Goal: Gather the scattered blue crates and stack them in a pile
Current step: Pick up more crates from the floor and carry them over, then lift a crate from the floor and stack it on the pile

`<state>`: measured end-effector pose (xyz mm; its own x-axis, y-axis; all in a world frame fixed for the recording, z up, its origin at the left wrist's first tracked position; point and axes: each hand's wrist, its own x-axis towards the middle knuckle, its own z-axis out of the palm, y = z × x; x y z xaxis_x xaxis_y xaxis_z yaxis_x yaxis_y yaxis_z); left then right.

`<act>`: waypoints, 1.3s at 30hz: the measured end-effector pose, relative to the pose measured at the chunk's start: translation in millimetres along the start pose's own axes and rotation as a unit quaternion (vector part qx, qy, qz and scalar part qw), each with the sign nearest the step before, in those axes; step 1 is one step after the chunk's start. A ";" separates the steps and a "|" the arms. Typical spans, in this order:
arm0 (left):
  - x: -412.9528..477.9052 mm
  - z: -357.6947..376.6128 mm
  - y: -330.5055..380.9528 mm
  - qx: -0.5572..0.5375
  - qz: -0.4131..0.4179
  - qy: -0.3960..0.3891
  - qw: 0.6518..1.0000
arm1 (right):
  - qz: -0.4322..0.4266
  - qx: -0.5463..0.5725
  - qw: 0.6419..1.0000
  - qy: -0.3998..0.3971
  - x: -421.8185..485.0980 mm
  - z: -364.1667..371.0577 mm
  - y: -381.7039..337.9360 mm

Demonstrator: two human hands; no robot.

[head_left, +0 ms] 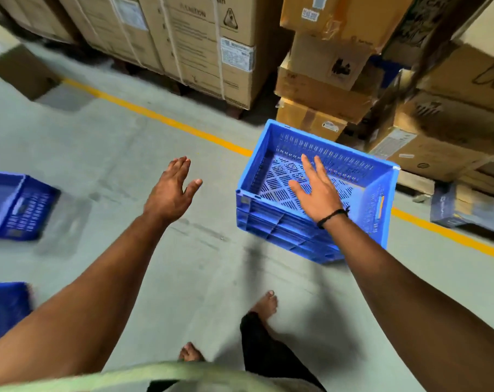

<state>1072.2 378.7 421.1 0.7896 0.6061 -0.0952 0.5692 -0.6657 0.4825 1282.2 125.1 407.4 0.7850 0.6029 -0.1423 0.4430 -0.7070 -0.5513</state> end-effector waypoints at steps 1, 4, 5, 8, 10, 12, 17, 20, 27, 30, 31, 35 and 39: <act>-10.7 -10.8 -10.0 -0.001 -0.007 0.008 1.000 | -0.015 -0.005 1.000 -0.008 -7.0 6.3 -16.9; -45.9 -42.0 -47.1 -0.014 -0.034 0.035 0.999 | -0.061 -0.011 0.998 -0.028 -27.8 34.2 -69.6; -61.2 -52.8 -63.1 -0.019 -0.046 0.048 0.998 | -0.076 -0.006 0.997 -0.033 -35.6 45.6 -89.6; -115.3 -83.3 -117.5 -0.023 -0.086 0.070 0.994 | -0.115 0.021 0.992 -0.049 -59.3 84.4 -145.4; -154.7 -101.2 -152.7 -0.023 -0.111 0.080 0.990 | -0.129 0.033 0.990 -0.052 -77.6 107.0 -180.7; -200.7 -121.8 -189.3 -0.018 -0.146 0.098 0.984 | -0.143 0.038 0.987 -0.066 -102.2 130.9 -219.5; -307.4 -164.4 -272.8 -0.026 -0.201 0.144 0.968 | -0.187 0.038 0.976 -0.108 -157.1 183.1 -303.8; -343.5 -181.0 -311.5 -0.030 -0.229 0.153 0.961 | -0.206 0.050 0.969 -0.124 -178.1 205.9 -341.2; -329.5 -207.0 -376.1 -0.049 -0.250 0.173 0.951 | -0.227 0.038 0.961 -0.150 -166.2 257.6 -410.4; -305.1 -225.7 -407.2 -0.052 -0.243 0.175 0.953 | -0.234 0.037 0.959 -0.157 -141.5 282.6 -440.1; -295.9 -234.4 -418.9 -0.055 -0.246 0.178 0.951 | -0.238 0.036 0.957 -0.160 -131.1 290.7 -452.0; -268.6 -268.1 -462.4 -0.058 -0.274 0.164 0.946 | -0.230 0.044 0.955 -0.184 -93.6 324.5 -501.1; -243.7 -298.4 -498.4 -0.060 -0.298 0.167 0.938 | -0.252 0.041 0.948 -0.190 -58.0 352.2 -558.1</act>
<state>527.8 692.7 463.6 0.2121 0.9710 -0.1101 0.8412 -0.1241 0.5262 836.9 614.9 433.8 0.2637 0.9570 -0.1212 0.6730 -0.2725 -0.6876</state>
